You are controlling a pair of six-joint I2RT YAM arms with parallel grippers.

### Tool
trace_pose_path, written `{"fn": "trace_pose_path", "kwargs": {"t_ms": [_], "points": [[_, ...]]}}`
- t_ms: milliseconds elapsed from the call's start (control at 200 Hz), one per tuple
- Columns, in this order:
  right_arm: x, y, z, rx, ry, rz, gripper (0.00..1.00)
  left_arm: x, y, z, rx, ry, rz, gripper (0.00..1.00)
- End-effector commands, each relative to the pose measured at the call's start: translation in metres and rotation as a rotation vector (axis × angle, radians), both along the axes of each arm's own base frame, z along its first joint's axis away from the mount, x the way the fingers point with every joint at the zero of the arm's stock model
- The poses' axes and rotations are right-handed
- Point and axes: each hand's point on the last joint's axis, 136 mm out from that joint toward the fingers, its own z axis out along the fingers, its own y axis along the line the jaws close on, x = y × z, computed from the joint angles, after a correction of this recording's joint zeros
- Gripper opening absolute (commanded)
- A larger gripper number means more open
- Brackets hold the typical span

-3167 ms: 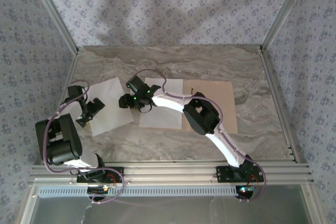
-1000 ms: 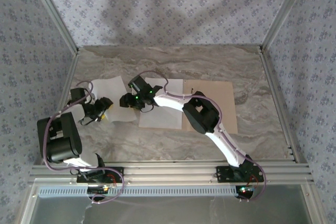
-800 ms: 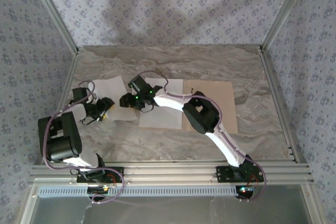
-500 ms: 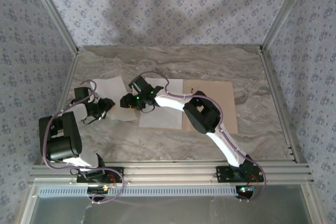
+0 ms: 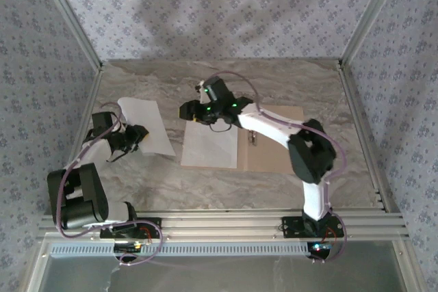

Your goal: Put the files into the folder

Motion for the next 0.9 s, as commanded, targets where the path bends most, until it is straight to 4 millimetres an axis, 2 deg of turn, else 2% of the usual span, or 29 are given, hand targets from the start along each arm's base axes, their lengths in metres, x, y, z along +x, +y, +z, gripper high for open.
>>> {"fn": "trace_pose_path", "kwargs": {"t_ms": [0, 85, 105, 155, 260, 450, 690, 894], "points": [[-0.008, -0.026, 0.013, 0.063, 0.01, -0.025, 0.56, -0.003, -0.011, 0.024, -0.049, -0.028, -0.026, 0.31], [-0.009, -0.051, 0.024, 0.159, 0.035, -0.069, 0.57, -0.005, -0.018, 0.038, -0.056, -0.051, -0.044, 0.31], [-0.013, -0.059, 0.017, 0.166, 0.057, -0.081, 0.57, -0.005, -0.02, 0.041, -0.057, -0.058, -0.046, 0.31], [-0.016, -0.074, 0.02, 0.204, 0.07, -0.107, 0.57, -0.006, -0.025, 0.05, -0.06, -0.074, -0.057, 0.3], [-0.025, -0.102, 0.027, 0.203, 0.06, -0.152, 0.57, -0.008, -0.035, 0.07, -0.074, -0.107, -0.072, 0.3], [-0.045, -0.139, 0.046, 0.26, 0.046, -0.196, 0.59, -0.011, -0.068, 0.112, -0.088, -0.182, -0.167, 0.3], [-0.081, -0.172, 0.059, 0.324, 0.013, -0.224, 0.67, -0.015, -0.125, 0.167, -0.112, -0.29, -0.321, 0.29], [-0.104, -0.189, 0.073, 0.455, -0.051, -0.225, 0.72, -0.027, -0.174, 0.212, -0.158, -0.378, -0.452, 0.29]]}}
